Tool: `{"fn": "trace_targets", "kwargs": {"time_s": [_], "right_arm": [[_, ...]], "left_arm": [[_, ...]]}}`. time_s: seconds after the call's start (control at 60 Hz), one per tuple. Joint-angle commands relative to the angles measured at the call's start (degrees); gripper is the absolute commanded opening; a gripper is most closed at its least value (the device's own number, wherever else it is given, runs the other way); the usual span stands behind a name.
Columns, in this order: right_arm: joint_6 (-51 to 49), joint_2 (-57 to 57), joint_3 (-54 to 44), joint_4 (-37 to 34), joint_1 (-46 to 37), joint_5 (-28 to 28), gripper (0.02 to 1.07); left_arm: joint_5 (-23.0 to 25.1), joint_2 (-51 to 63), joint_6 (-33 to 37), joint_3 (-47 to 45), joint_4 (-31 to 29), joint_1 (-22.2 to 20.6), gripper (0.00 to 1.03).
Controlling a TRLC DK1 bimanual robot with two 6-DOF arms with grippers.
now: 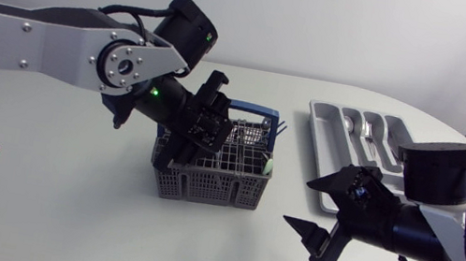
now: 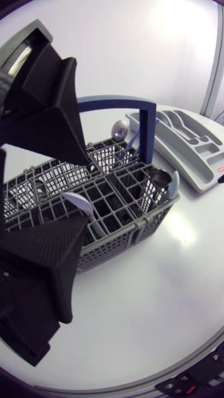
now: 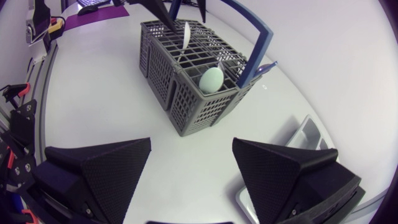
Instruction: Unload the cutlery basket into the drawer organizer.
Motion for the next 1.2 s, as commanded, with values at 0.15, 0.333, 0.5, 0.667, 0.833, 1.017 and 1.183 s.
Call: {"fn": "trace_targets", "kwargs": {"time_s": [0.15, 0.333, 0.5, 0.667, 0.833, 1.017, 1.183], "right_arm": [[-1.2, -1.3, -1.2, 0.6, 1.4, 1.2, 0.97], [-1.3, -1.3, -1.4, 0.7, 1.4, 1.2, 0.97], [-1.1, -1.3, -1.5, 0.7, 1.5, 1.2, 0.97], [-0.6, -1.5, -1.9, 0.7, 1.8, 1.2, 0.97], [0.1, -1.6, -2.3, 1.2, 4.0, 3.3, 0.97], [0.9, -2.3, -2.5, 1.3, 5.7, 4.7, 0.97], [1.6, -3.0, -2.9, 1.2, 6.9, 5.5, 0.97]], "left_arm": [[-1.7, 2.5, 4.8, 2.1, -0.6, -0.2, 0.23], [-1.8, 2.5, 5.1, 1.6, -0.6, 0.0, 0.20], [-1.8, 2.4, 5.7, 0.3, -0.6, 0.3, 0.17], [-1.8, 0.7, 6.2, -1.6, -0.5, 0.5, 0.16], [-1.7, -1.9, 6.3, -2.3, 0.2, 0.8, 0.16], [-1.7, -4.3, 6.3, -2.3, 0.3, 0.6, 0.16], [-1.7, -6.7, 6.3, -2.3, 0.2, 0.5, 0.16]]}}
